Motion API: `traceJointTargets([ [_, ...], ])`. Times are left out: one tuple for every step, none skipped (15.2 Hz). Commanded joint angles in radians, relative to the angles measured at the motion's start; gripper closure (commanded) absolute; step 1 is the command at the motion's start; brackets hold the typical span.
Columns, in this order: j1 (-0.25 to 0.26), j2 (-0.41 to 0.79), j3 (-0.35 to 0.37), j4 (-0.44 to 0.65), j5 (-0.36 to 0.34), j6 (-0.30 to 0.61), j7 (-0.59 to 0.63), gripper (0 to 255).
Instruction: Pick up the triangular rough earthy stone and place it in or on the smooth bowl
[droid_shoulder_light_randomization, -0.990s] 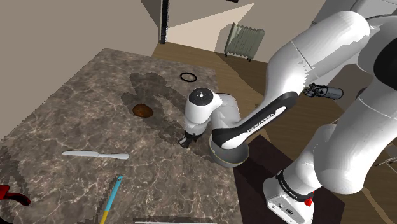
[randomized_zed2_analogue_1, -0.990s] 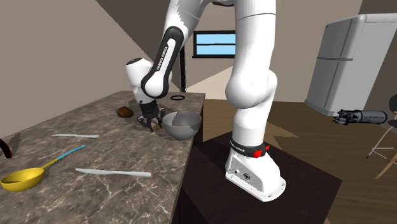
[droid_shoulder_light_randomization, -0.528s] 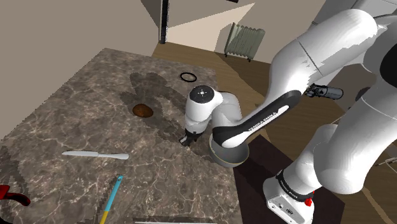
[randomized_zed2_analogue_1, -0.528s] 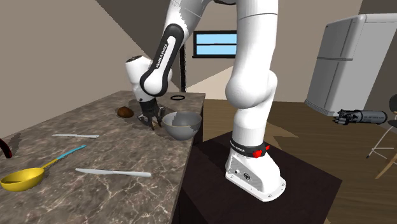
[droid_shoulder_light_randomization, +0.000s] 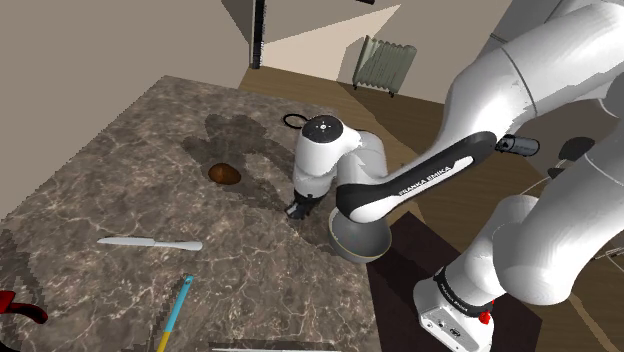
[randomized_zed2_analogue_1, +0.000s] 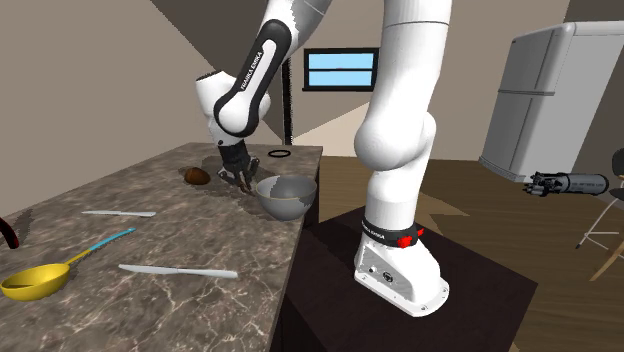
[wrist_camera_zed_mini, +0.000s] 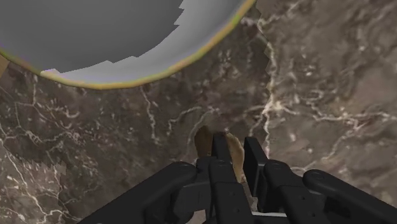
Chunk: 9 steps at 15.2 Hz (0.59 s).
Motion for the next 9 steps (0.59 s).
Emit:
traceJointTargets([
  [0.003,-0.025,0.003,0.003,0.023,-0.025,-0.019,255],
  [0.004,-0.037,0.003,0.005,0.033,-0.038,-0.028,255],
  [0.005,-0.049,0.003,0.008,0.043,-0.051,-0.038,255],
  [0.007,-0.061,0.003,0.011,0.052,-0.064,-0.046,255],
  [0.008,-0.073,0.003,0.014,0.061,-0.077,-0.055,255],
  [0.009,-0.084,0.003,0.017,0.070,-0.090,-0.064,255],
  [0.011,-0.095,0.003,0.021,0.078,-0.103,-0.072,255],
  [0.012,-0.105,0.002,0.025,0.086,-0.116,-0.079,255],
  [0.014,-0.116,0.002,0.029,0.093,-0.130,-0.087,255],
])
